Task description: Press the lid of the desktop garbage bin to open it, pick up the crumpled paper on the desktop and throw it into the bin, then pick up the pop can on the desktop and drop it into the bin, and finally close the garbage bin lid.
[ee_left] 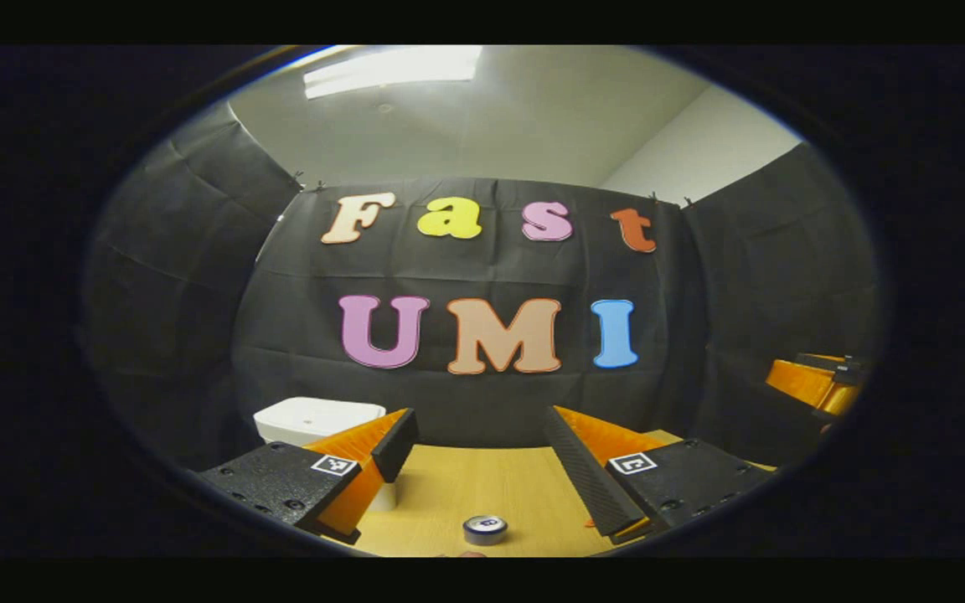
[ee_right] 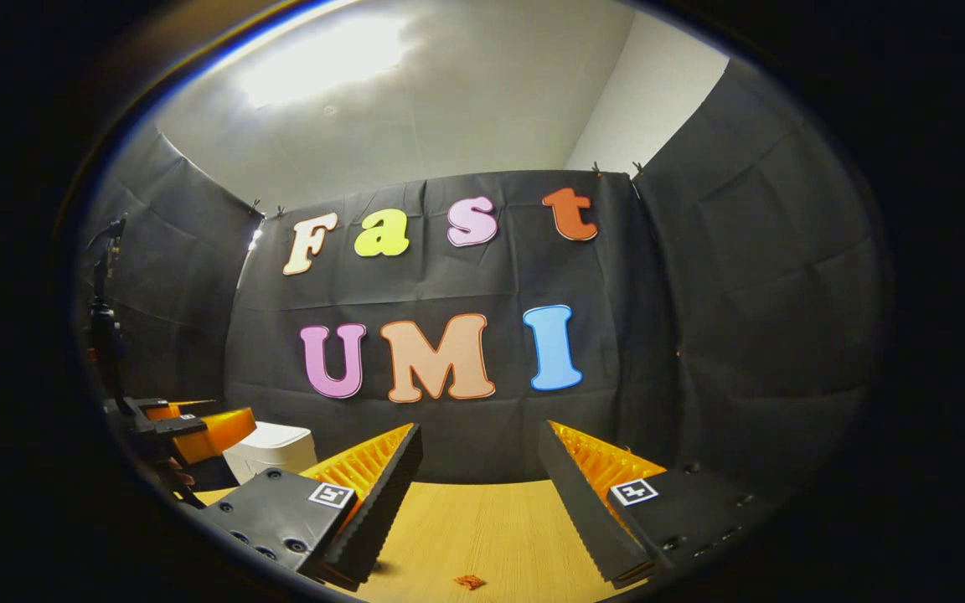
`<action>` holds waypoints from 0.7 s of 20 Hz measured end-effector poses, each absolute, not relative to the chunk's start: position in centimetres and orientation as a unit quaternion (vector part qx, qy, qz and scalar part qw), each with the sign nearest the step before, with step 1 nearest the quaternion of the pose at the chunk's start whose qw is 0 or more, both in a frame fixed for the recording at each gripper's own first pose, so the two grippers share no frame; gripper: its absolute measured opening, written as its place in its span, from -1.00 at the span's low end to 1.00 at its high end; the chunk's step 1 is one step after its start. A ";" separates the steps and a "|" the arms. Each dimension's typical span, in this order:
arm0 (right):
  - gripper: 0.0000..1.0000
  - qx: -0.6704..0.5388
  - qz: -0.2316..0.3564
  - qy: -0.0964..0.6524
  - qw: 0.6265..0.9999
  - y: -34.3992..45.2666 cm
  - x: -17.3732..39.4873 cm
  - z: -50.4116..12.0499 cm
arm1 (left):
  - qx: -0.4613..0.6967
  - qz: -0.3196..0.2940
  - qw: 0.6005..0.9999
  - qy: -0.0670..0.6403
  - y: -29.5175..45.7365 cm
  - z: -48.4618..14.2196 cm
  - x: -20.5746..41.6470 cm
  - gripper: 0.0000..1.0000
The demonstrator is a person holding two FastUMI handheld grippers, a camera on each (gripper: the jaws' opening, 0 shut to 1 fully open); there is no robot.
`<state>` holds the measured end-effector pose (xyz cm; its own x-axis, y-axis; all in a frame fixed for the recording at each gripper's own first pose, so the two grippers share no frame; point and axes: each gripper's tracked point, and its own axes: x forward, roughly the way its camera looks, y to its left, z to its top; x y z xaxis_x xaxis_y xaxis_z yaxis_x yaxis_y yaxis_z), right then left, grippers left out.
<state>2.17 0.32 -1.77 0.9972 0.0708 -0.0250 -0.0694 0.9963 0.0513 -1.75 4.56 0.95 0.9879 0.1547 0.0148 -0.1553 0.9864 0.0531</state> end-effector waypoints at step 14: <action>0.90 0.011 0.065 0.005 0.998 1.9 2.3 -1.6 | 0.038 0.118 0.992 -0.008 6.6 1.5 -2.8 0.84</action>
